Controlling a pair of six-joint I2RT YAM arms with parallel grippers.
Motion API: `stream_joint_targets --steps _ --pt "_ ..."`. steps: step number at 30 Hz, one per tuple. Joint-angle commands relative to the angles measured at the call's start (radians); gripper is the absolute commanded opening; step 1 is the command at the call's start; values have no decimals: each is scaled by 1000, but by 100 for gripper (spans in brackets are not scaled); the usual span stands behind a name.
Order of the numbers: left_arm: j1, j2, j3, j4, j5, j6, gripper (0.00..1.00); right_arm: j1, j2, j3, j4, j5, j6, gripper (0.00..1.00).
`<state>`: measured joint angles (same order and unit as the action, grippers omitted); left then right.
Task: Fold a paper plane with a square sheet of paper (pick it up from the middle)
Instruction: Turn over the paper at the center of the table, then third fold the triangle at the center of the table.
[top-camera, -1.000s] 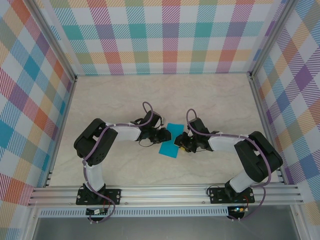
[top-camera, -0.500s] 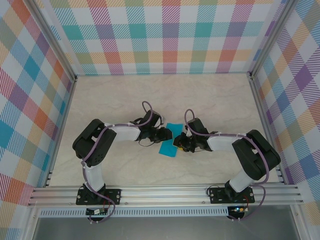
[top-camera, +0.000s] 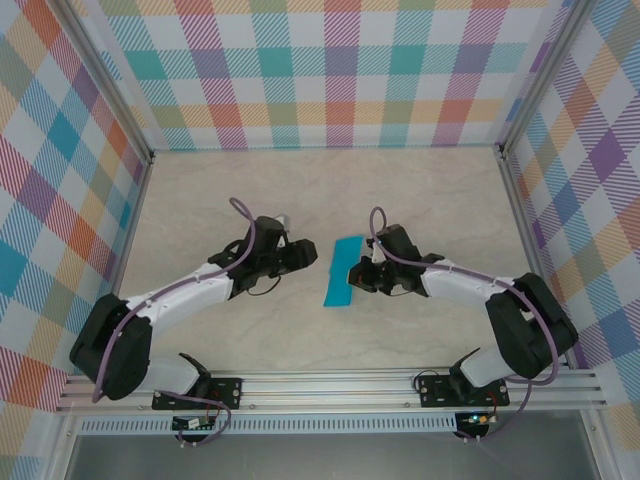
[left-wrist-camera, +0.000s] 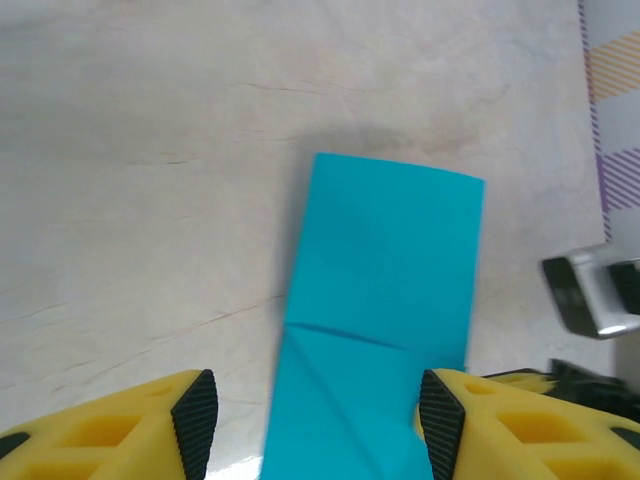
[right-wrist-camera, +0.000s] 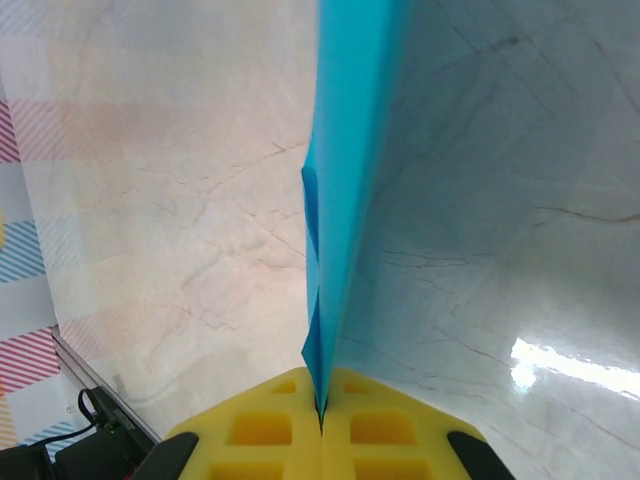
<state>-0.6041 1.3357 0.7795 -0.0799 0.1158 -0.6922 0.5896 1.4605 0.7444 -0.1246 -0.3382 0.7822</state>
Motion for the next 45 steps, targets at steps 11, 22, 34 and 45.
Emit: stream_joint_targets --steps 11,22,34,45 --pt "67 -369 -161 -261 -328 -54 61 215 156 614 -1208 909 -63 5" --pt "72 -607 -202 -431 -492 -102 67 423 667 1010 -1013 558 -100 32" --pt "78 -523 -225 -276 -239 -32 70 192 147 279 -227 121 -29 29" --pt "72 -71 -72 -65 149 29 44 93 295 146 47 -104 33 17"
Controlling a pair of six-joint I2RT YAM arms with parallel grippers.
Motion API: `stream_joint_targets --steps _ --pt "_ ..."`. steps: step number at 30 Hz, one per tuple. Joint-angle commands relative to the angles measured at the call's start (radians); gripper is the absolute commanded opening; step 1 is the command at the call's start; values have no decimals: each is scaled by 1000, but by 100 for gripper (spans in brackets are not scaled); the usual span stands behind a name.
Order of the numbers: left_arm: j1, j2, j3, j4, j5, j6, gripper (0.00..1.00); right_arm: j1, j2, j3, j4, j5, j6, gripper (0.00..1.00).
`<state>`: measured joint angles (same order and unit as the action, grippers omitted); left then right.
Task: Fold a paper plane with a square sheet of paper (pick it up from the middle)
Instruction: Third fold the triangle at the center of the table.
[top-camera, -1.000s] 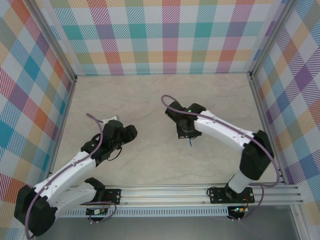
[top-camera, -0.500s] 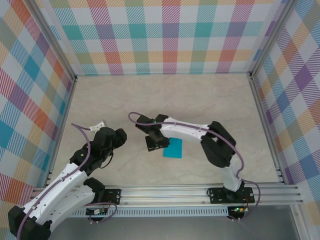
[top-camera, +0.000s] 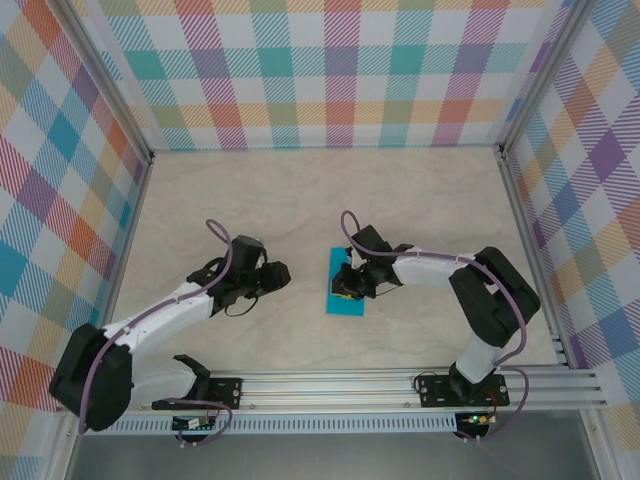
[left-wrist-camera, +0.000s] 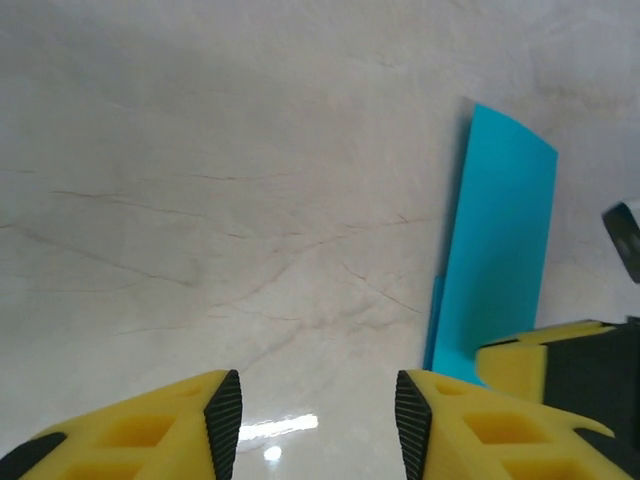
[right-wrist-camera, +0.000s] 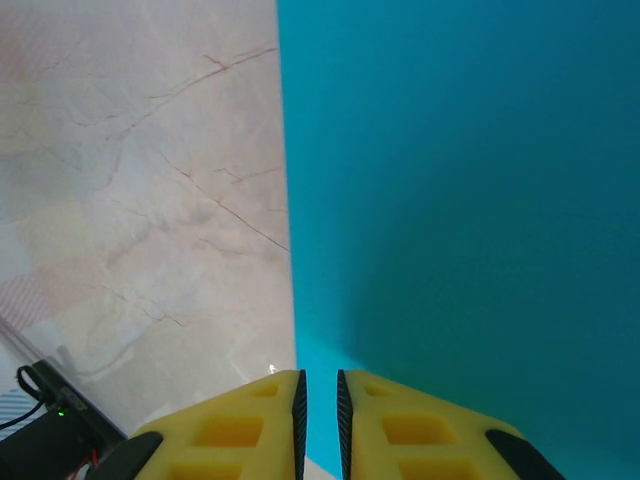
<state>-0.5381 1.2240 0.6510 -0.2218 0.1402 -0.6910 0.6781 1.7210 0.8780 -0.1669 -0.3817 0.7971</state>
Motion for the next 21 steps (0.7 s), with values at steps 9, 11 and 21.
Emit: stream_joint_targets --steps 9,11,21 --pt "-27 338 230 159 249 17 35 1 -96 -39 76 -11 27 27" --pt "-44 416 284 159 266 20 31 -15 -175 -67 25 48 21 31" --pt "-100 680 463 149 346 53 20 -146 -351 -248 -7 102 42 47"
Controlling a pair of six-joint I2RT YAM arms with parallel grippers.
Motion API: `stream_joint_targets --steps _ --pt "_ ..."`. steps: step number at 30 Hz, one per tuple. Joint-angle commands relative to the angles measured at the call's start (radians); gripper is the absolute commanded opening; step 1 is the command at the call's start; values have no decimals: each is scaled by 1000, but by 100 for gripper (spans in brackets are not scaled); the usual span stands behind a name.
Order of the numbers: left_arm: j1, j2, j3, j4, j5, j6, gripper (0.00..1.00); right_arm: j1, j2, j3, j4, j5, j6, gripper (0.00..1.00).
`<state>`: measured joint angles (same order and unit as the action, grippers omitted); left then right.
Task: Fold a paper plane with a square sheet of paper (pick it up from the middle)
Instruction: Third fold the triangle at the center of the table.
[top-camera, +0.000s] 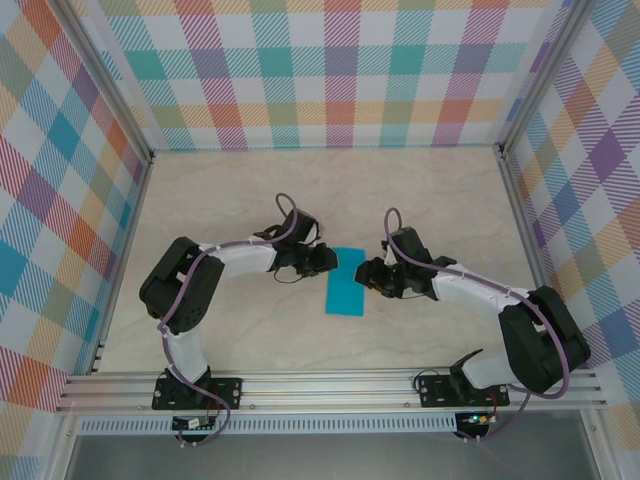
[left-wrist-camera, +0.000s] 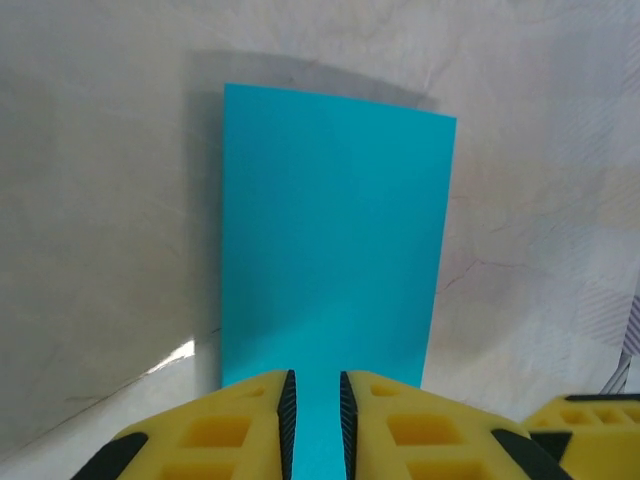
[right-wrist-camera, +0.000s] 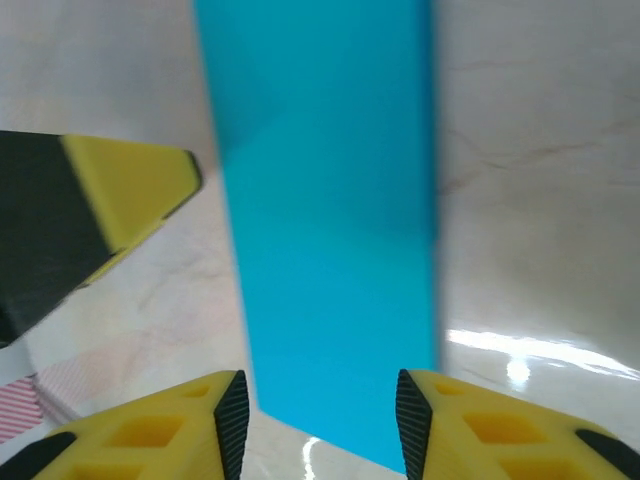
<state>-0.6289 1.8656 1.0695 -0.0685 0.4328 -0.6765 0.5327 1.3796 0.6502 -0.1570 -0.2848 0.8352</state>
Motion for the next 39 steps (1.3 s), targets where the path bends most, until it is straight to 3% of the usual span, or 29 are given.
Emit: stream_joint_targets --steps 1,14,21,27,39 --pt "-11 56 59 -19 51 49 19 0 -4 -23 -6 0 4 47" --pt "-8 84 22 -45 -17 96 17 0 128 5 100 -60 16 52" --pt "-8 83 7 -32 -14 88 16 0 181 3 167 -112 37 49" --pt "-8 79 3 -27 -12 83 16 0 169 -7 181 -126 50 41" --pt "-8 73 -5 -28 -14 79 16 -8 146 -20 195 -96 57 44"
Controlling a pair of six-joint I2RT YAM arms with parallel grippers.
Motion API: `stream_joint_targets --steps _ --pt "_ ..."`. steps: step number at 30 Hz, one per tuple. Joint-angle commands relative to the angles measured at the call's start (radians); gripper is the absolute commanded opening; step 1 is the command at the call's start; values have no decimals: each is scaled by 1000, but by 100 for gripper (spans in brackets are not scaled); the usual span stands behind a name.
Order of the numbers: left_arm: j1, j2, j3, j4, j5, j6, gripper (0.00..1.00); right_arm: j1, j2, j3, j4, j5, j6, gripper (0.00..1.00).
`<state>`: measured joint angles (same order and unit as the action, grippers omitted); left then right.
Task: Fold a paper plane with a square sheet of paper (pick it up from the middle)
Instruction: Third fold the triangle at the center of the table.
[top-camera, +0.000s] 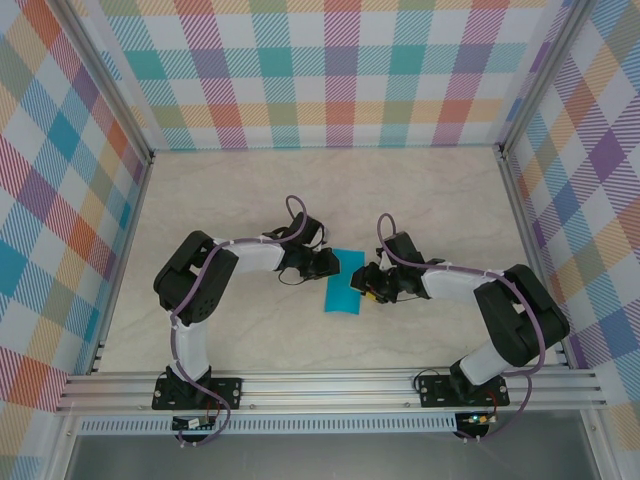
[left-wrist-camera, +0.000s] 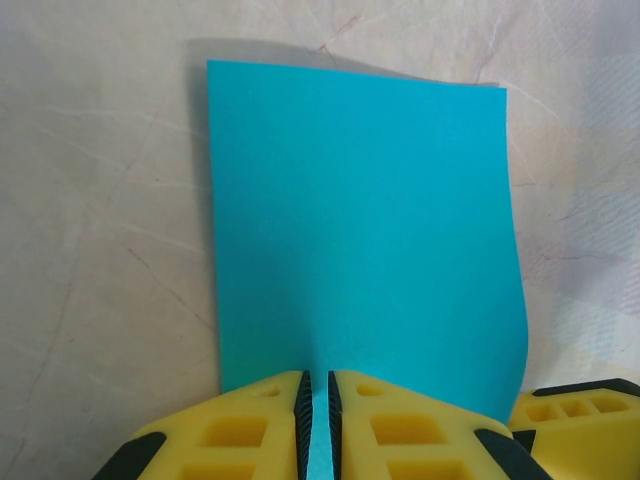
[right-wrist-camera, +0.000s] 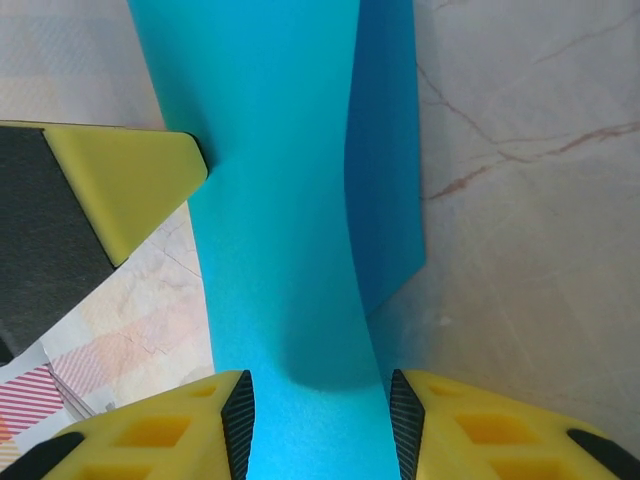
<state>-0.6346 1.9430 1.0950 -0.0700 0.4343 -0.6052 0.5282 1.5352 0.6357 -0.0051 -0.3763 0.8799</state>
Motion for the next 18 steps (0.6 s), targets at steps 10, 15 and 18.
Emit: stream_joint_targets --steps 10,15,18 --pt "-2 -6 -46 -20 -16 10 16 -46 34 63 53 -71 -12 45" --pt "-2 -13 -48 -19 -16 12 17 -57 75 82 47 -114 -26 40" --pt "-2 -25 -53 -8 -7 14 18 -57 95 104 -29 -74 -26 34"
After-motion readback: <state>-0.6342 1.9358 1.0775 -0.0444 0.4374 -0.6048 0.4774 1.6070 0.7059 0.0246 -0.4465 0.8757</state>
